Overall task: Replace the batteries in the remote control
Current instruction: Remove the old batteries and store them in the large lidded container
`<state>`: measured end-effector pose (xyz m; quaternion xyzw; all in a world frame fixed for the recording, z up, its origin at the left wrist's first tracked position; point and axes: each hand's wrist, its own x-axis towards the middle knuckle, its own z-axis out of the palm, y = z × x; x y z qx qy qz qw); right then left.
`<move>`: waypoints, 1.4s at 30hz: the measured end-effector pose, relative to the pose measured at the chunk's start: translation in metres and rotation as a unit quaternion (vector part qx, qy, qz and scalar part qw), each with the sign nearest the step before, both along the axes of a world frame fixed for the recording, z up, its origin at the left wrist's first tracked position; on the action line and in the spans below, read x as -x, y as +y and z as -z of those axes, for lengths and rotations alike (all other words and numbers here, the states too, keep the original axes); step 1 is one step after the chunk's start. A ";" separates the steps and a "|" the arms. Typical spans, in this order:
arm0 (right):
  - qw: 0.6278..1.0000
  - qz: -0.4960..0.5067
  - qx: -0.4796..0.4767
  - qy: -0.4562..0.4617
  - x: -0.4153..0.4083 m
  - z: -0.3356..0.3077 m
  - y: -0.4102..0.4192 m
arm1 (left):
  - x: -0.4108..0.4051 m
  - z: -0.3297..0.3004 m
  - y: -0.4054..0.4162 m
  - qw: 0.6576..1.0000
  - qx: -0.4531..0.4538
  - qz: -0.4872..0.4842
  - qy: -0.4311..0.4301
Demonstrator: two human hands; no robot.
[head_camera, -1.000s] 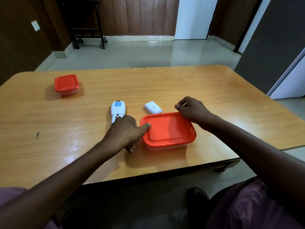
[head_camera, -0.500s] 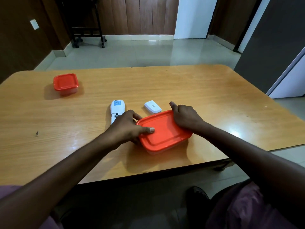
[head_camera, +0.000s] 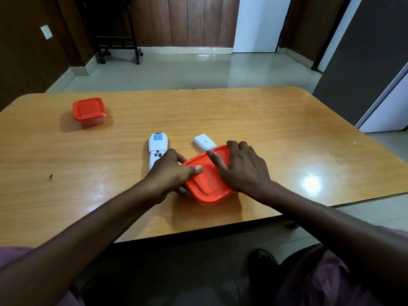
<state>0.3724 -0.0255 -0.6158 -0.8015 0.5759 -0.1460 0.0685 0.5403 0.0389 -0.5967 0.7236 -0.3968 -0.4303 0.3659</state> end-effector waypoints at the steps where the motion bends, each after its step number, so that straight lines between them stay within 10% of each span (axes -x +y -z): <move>1: 1.000 -0.001 -0.003 -0.012 0.000 0.001 0.003 | 0.000 0.000 0.000 1.000 0.004 0.000 0.001; 12: 0.974 -0.115 0.189 0.054 0.002 -0.001 0.010 | 0.005 0.001 0.008 0.995 0.008 -0.044 0.086; 19: 0.963 -0.205 0.071 0.162 0.028 -0.030 0.019 | 0.016 0.005 0.002 0.977 0.001 -0.035 0.208; 42: 0.992 0.121 0.029 0.017 0.127 -0.009 -0.305 | 0.130 0.017 -0.254 0.924 0.118 0.206 -0.300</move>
